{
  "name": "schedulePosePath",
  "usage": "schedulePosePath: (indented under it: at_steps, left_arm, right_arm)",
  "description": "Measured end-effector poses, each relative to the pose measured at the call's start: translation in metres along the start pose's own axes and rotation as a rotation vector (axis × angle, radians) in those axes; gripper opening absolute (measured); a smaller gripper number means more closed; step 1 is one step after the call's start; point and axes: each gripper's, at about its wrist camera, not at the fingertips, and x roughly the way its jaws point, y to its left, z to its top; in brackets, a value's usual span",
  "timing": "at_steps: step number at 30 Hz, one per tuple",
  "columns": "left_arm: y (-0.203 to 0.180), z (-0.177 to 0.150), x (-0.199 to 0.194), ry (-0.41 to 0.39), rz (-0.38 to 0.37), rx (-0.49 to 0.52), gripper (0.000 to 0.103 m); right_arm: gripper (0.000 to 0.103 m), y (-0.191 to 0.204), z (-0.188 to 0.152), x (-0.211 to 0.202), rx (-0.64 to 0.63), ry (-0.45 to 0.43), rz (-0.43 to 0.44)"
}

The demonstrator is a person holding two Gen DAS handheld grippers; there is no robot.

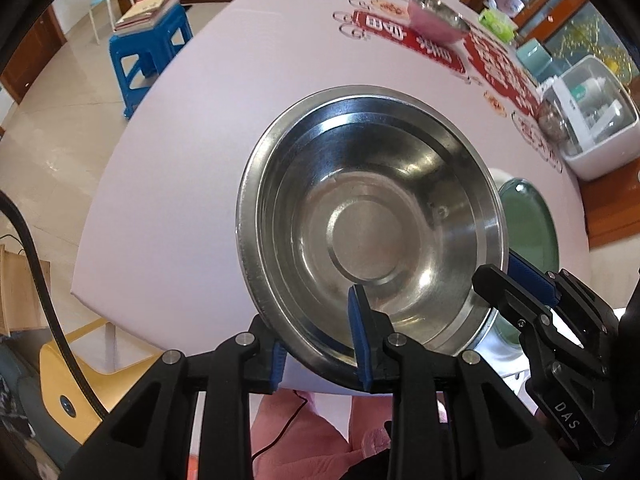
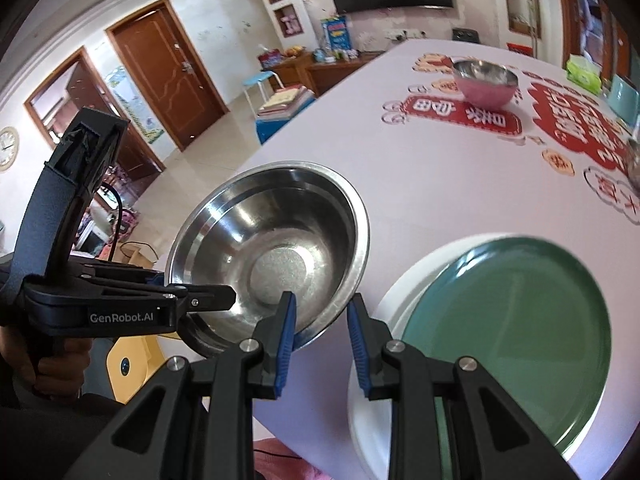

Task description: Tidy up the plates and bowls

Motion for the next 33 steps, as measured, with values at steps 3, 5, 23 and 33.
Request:
schedulePosePath:
  at_steps: [3,5,23,33]
  left_arm:
    - [0.005,0.0,0.009,0.033,-0.005,0.01,0.025]
    - [0.005,0.001,0.014,0.044,0.014,0.029,0.026]
    - [0.009,0.014,0.024,0.064,-0.014,0.062,0.051]
    - [0.015,0.026,-0.002,0.011,-0.006,0.073,0.067]
  right_arm:
    - [0.026,0.005,-0.005,0.005,0.017,0.018,-0.025]
    - [0.027,0.006,-0.007,0.009,0.027,0.032,-0.034]
    - [0.04,0.019,-0.004,0.004,0.007,0.053,-0.164]
    - [0.042,0.026,-0.001,-0.006,-0.041,0.067,-0.207]
